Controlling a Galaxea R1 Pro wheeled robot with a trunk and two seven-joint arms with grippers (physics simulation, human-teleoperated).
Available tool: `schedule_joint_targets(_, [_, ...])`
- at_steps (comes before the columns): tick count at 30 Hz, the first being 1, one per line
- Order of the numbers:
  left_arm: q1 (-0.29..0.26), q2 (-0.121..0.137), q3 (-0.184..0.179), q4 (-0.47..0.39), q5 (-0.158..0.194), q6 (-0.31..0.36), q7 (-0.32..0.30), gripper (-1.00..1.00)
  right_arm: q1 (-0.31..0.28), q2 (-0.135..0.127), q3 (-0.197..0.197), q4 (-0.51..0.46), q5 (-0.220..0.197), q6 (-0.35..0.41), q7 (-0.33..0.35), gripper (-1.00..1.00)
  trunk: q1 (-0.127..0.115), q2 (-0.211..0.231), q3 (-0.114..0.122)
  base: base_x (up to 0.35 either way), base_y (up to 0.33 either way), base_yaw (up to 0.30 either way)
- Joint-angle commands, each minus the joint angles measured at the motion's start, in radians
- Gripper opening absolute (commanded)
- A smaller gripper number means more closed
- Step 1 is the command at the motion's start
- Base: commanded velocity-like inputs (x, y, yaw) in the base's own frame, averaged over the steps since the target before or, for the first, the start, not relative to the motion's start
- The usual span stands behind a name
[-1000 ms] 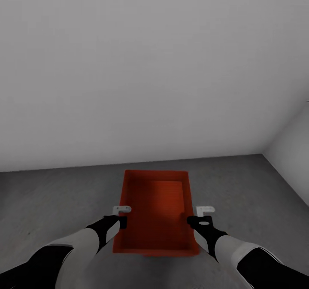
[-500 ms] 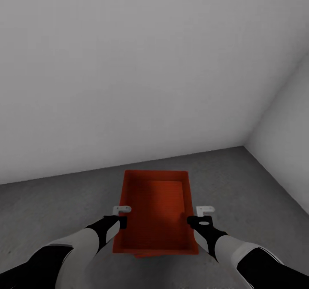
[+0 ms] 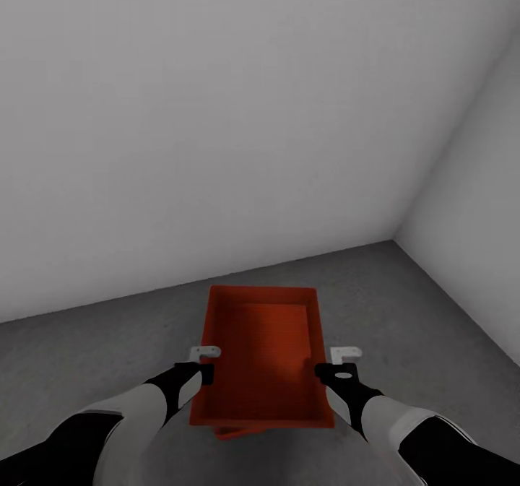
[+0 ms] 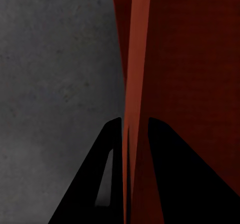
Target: Move the two storage containers from the living room to the garage. In the garage, place one container on the floor and stack the other container on top of it (either order is fine).
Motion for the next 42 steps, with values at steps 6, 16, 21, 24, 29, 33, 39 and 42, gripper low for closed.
schedule_joint_targets(6, [0.000,0.001,-0.001,-0.002,-0.006,0.005,0.007,-1.00,-0.001,-0.003,0.004,0.003,-0.016,-0.007,-0.008,-1.00,0.000,-0.001,-0.001,0.289,0.000,-0.002])
schedule_joint_targets(16, [-0.001,0.001,-0.001,-0.002,-0.005,0.005,0.007,-1.00,-0.001,-0.003,0.004,0.003,-0.016,-0.007,-0.008,-1.00,0.000,-0.001,-0.001,0.157,-0.031,0.000])
schedule_joint_targets(21, [-0.001,0.001,-0.001,-0.002,-0.005,0.005,0.007,-1.00,-0.001,-0.003,0.004,0.003,-0.016,-0.008,-0.007,-1.00,0.000,-0.001,-0.001,0.005,-0.001,0.042])
schedule_joint_targets(24, [-0.001,0.002,-0.001,-0.002,-0.005,0.005,0.007,-1.00,-0.001,-0.004,0.004,0.003,-0.016,-0.008,-0.007,-1.00,0.000,-0.001,-0.001,0.001,0.000,0.208])
schedule_joint_targets(29, [-0.001,0.002,-0.001,-0.002,-0.005,0.005,0.007,-1.00,-0.001,-0.005,0.004,0.003,-0.016,-0.008,-0.006,-1.00,0.000,-0.001,-0.001,0.000,0.000,0.250])
schedule_joint_targets(33, [-0.001,0.002,-0.001,-0.002,-0.005,0.005,0.007,-1.00,-0.001,-0.004,0.004,0.003,-0.016,-0.008,-0.006,-1.00,0.000,-0.001,-0.001,0.000,0.000,0.072])
schedule_joint_targets(39, [0.000,0.002,-0.001,-0.002,-0.005,0.005,0.007,-1.00,-0.001,-0.004,0.004,0.003,-0.016,-0.008,-0.007,-1.00,0.000,-0.001,-0.001,0.000,0.000,0.066])
schedule_joint_targets(42, [0.000,0.002,-0.001,-0.002,-0.006,0.005,0.007,-1.00,-0.001,-0.005,0.004,0.003,-0.016,-0.008,-0.006,-1.00,0.000,-0.001,-0.001,0.000,0.000,0.186])
